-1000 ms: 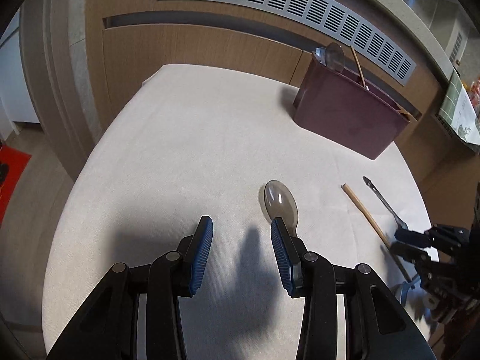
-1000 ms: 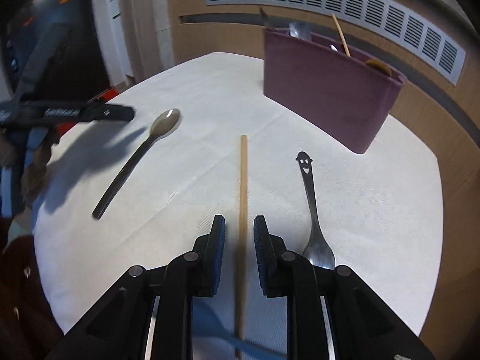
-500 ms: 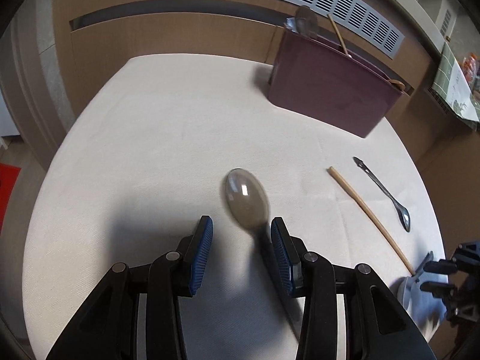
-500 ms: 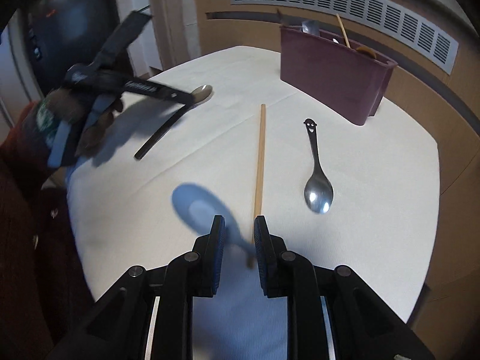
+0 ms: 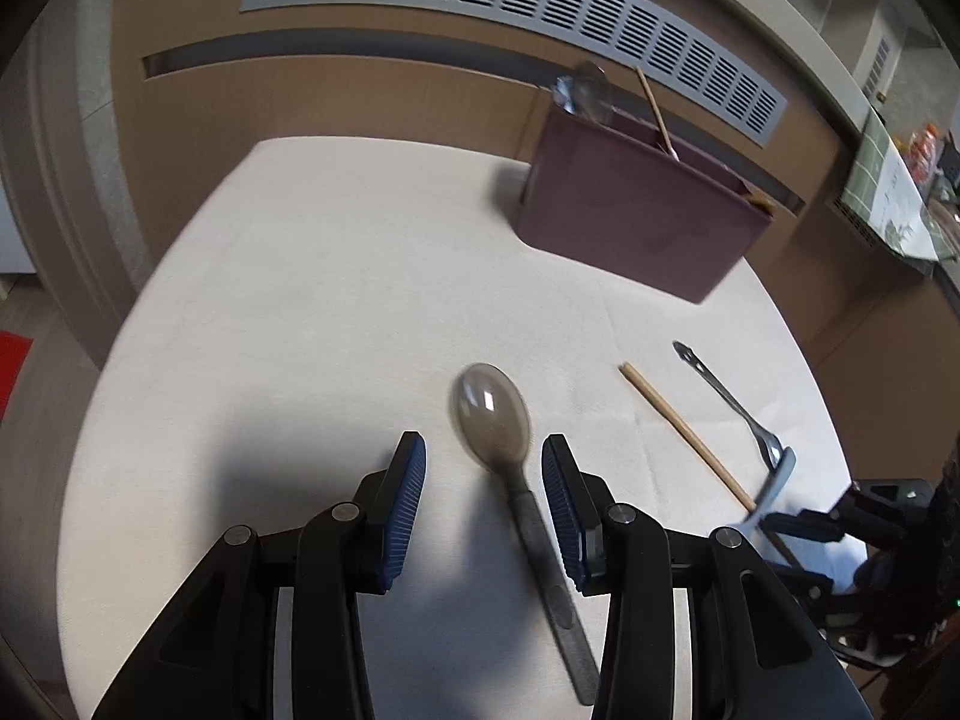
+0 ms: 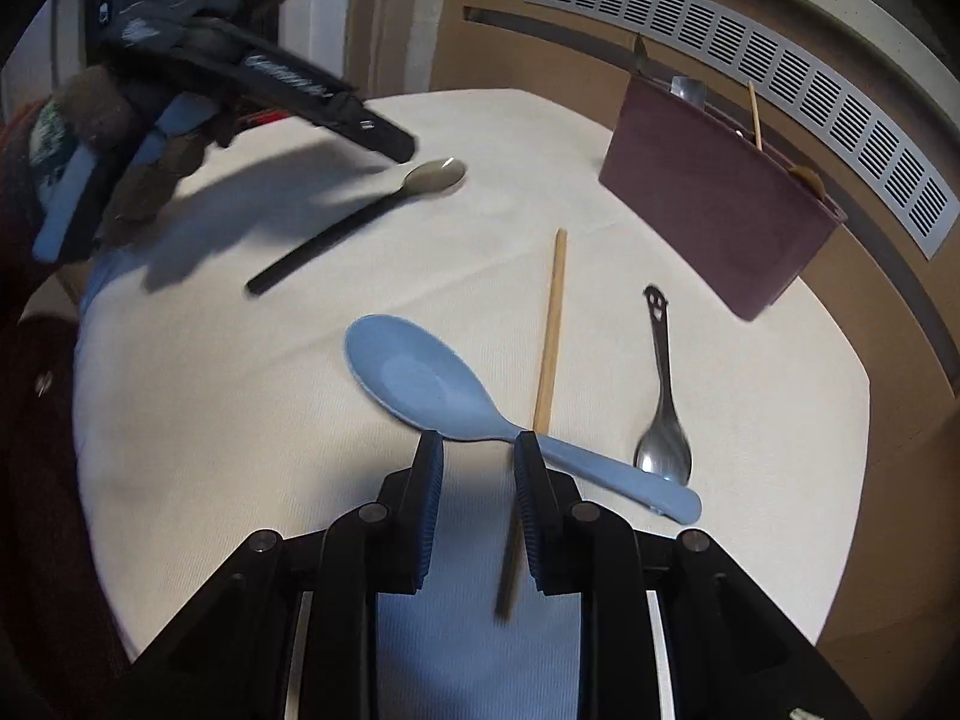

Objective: Organize utensils
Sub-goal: 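Grasp the brown translucent spoon with the left tool while the right tool grasps the other chopstick, then lift the brown spoon and chopstick with both tools toward the caddy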

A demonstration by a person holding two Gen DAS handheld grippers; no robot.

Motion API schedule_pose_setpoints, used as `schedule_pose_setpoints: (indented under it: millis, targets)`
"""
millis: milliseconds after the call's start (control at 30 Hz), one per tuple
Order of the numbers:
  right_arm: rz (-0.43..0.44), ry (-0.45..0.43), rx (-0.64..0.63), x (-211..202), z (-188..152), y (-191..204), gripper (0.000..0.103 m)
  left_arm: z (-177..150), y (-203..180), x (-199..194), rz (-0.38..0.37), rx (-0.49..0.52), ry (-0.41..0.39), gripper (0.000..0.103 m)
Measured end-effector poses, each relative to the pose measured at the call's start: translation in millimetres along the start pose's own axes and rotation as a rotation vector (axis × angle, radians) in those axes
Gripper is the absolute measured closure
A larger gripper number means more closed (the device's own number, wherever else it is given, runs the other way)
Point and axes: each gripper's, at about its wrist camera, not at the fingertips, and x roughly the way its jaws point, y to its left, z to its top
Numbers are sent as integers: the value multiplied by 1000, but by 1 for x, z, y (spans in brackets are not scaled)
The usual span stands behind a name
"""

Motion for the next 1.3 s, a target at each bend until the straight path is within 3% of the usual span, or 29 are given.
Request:
schedule_pose_setpoints:
  millis: [267, 367, 467, 567, 633, 667, 800, 1033, 1300]
  targets:
    - [104, -119, 245, 9, 38, -46, 80, -2, 19, 1, 1, -59, 12, 62]
    - [96, -75, 321, 28, 48, -62, 79, -5, 15, 5, -11, -55, 32, 61]
    - [96, -22, 320, 48, 56, -60, 78, -8, 10, 7, -20, -38, 40, 61]
    - [43, 2, 300, 60, 62, -54, 81, -9, 6, 8, -19, -30, 43, 61]
    - [27, 6, 302, 61, 65, -53, 89, -8, 5, 9, -18, -27, 44, 61]
    - [14, 10, 301, 63, 66, -53, 97, -8, 3, 10, -15, -26, 44, 61]
    - [11, -8, 315, 52, 58, -52, 98, -6, -3, 16, 10, -17, 52, 61]
    - [-42, -75, 486, 18, 23, -75, 98, 5, -10, 36, 43, -22, 68, 62]
    - [-79, -103, 559, -2, 3, -83, 98, 17, -46, 56, -13, 89, 94, 62]
